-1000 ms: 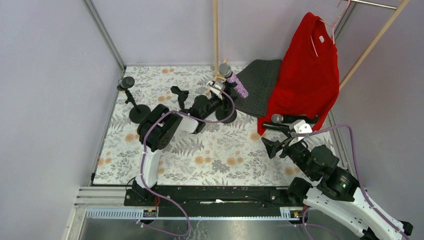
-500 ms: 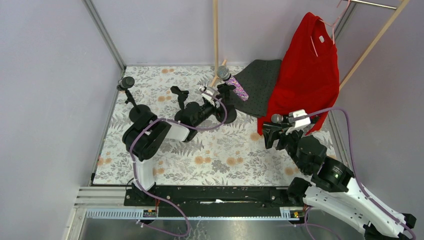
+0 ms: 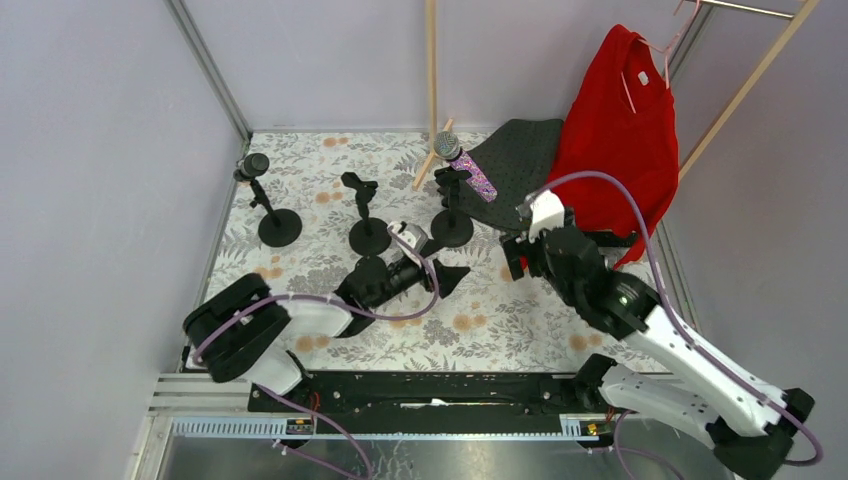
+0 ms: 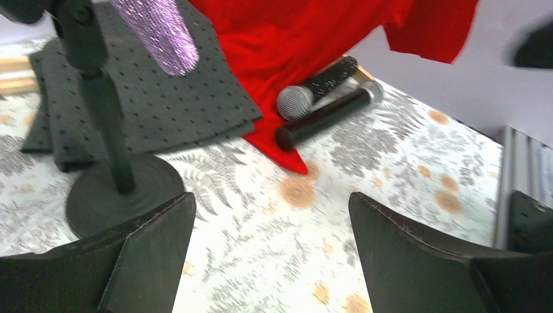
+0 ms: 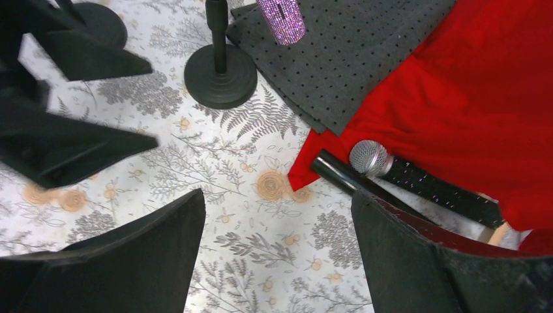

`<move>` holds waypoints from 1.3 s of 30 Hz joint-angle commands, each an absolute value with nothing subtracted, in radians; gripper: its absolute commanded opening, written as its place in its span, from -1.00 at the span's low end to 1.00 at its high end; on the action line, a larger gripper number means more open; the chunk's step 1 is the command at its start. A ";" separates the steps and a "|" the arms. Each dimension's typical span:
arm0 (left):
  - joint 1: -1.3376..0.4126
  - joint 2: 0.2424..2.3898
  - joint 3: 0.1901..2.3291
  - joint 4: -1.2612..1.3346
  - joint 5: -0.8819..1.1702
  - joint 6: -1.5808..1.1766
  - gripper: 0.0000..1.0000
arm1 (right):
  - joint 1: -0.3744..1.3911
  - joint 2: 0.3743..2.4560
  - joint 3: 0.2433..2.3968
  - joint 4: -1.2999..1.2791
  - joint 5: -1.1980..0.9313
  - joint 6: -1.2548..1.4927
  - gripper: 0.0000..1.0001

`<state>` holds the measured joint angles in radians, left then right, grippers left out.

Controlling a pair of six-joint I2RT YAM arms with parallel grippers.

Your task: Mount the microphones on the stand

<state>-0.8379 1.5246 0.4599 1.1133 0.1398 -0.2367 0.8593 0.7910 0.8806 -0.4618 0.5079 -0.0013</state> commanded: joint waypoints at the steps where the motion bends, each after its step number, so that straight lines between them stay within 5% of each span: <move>1: -0.912 1.377 0.402 1.070 0.090 -0.283 0.82 | 0.644 0.910 0.958 -0.433 0.284 -0.117 0.78; 5: -0.965 1.223 0.382 0.916 0.072 -0.294 0.81 | 0.420 1.034 1.033 -0.443 0.168 -0.227 0.79; 11: -0.989 0.964 0.380 0.654 0.052 -0.281 0.79 | 0.292 1.294 1.248 -0.643 0.056 -0.468 0.80; 18: -0.989 0.731 0.414 0.339 0.004 -0.180 0.81 | 0.215 1.409 1.238 -0.721 -0.100 -0.817 0.67; 39: -0.989 0.656 0.400 0.274 -0.005 -0.196 0.82 | 0.073 1.761 1.316 -0.721 -0.127 -1.038 0.10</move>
<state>-0.9855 0.6495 0.3847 0.2348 0.0101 -0.1917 0.0746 1.7466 1.2865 -0.7208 -0.1001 -1.0016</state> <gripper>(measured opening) 0.907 0.555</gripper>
